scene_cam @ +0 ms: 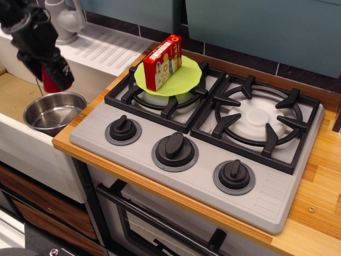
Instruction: Put cereal on plate and sweetpotato in pot or pan in sink
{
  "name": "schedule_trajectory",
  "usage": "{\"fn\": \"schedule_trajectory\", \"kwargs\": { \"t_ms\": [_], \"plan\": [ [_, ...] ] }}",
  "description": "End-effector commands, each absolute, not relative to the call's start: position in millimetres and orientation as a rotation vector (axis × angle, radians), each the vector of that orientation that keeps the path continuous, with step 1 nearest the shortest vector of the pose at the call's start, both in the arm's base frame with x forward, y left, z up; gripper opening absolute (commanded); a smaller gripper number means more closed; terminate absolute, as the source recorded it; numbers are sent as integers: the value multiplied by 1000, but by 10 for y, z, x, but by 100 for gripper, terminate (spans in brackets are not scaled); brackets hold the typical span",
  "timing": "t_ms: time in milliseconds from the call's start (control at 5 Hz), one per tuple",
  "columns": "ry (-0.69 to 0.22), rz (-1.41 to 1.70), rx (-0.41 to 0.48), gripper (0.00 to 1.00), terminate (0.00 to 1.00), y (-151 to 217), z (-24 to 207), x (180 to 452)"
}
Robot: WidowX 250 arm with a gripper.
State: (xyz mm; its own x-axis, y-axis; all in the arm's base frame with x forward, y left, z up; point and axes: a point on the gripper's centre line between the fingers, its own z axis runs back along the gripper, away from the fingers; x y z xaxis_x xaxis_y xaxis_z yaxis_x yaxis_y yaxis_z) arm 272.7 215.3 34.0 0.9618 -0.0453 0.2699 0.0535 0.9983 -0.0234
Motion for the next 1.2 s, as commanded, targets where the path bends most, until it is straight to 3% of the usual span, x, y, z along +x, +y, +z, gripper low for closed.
{"fn": "schedule_trajectory", "kwargs": {
  "t_ms": [0, 200, 400, 1000],
  "plan": [
    [-285, -16, -18, 0, 0, 2152, 279, 2606],
    [-281, -9, -18, 0, 0, 2134, 270, 2507],
    [-286, -11, -16, 100, 0, 2111, 277, 2458],
    [-245, 20, 40, 100, 0, 1980, 653, 2290]
  ]
}}
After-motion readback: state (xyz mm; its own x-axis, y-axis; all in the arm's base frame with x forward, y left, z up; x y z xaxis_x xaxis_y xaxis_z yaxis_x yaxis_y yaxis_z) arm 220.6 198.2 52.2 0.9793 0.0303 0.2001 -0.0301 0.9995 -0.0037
